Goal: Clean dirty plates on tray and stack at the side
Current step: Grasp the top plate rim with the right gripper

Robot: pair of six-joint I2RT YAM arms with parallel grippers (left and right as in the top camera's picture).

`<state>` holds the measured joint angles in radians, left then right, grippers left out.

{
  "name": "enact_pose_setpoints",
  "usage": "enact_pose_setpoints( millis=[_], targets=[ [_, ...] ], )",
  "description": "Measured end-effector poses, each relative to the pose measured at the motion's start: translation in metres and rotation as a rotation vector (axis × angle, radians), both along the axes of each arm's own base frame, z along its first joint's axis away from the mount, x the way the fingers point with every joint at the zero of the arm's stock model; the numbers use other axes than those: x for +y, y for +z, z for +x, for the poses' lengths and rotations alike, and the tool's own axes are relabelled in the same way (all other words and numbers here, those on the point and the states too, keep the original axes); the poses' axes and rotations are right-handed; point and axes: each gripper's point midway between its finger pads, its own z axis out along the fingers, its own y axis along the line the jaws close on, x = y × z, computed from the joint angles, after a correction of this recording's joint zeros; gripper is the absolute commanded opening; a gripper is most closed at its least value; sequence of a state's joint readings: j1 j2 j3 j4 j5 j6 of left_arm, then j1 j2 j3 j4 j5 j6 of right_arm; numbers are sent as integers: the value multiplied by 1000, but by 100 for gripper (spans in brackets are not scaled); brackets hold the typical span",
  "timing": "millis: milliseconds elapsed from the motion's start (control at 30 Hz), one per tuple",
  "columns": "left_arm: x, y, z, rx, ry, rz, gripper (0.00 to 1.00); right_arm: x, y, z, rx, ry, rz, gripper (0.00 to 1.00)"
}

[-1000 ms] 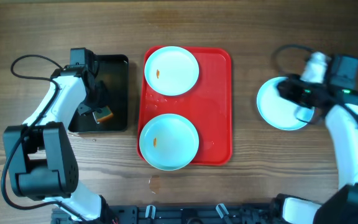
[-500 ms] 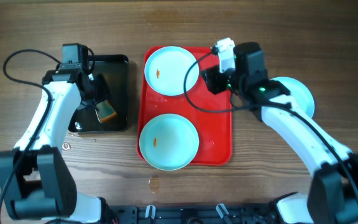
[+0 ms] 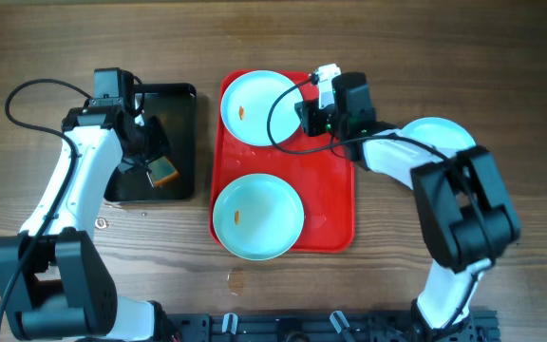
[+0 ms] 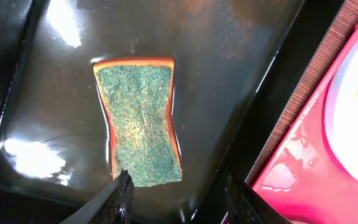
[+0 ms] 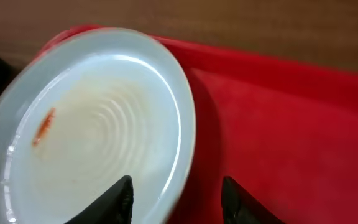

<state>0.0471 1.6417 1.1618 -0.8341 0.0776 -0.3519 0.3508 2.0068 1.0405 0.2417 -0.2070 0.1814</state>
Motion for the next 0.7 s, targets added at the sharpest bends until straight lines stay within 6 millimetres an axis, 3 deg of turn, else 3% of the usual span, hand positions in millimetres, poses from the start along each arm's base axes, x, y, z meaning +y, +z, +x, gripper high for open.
enact_pose_setpoints(
  millis=[100, 233, 367, 533, 633, 700],
  targets=[
    [0, 0, 0, 0, 0, 0, 46, 1, -15, -2, 33, -12, 5, 30],
    [0, 0, 0, 0, 0, 0, 46, -1, -19, -5, 68, -32, -6, 24],
    [0, 0, 0, -1, 0, 0, 47, -17, -19, -20, 149, -75, -81, 24],
    [0, 0, 0, -1, 0, 0, 49, -42, -12, -53, 264, -123, -182, 25],
    [0, 0, 0, 0, 0, 0, 51, -49, 5, -62, 270, -135, -201, 37],
    [0, 0, 0, 0, 0, 0, 53, -52, 14, -67, 275, -142, -204, 40]
  ],
)
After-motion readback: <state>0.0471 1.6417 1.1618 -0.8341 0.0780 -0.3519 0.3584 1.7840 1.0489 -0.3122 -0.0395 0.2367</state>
